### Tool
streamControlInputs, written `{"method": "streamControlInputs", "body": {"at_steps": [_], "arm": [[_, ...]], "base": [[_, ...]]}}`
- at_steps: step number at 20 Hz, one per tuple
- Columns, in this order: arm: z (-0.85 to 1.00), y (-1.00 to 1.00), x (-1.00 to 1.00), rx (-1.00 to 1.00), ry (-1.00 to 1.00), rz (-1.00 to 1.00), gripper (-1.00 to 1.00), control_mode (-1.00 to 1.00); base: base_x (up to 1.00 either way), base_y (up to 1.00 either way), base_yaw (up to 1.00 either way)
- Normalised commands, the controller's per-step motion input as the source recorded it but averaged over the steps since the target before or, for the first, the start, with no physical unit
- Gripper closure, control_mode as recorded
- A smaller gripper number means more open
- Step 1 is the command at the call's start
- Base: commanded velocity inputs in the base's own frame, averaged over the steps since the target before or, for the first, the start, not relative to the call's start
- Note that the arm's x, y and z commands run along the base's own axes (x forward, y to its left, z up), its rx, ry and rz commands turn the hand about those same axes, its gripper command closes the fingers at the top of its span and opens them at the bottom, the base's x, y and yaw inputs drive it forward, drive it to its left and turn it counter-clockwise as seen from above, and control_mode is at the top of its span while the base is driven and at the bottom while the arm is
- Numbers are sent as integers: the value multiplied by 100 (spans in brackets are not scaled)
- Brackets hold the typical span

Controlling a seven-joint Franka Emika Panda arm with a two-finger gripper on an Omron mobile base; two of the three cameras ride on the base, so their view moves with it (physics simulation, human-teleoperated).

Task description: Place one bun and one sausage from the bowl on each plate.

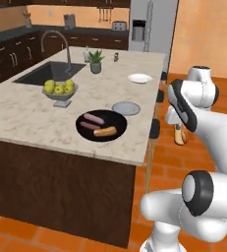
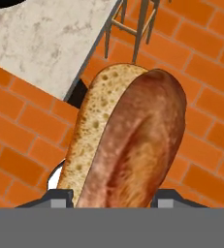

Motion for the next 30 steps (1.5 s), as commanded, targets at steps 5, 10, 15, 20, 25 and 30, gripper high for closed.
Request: {"method": "streamControlInputs", "body": {"at_steps": [5,10,15,20,25,30], "arm": [[0,0,0,0,0,0,100,100],[0,0,0,0,0,0,100,100],[0,0,0,0,0,0,100,100],[0,0,0,0,0,0,100,100],[0,0,0,0,0,0,100,100],[0,0,0,0,0,0,100,100]], "base": [[-24,-62,50],[-41,-57,58],[-41,-57,62],[-41,-58,62],[-68,-58,55],[-95,-51,45]]}}
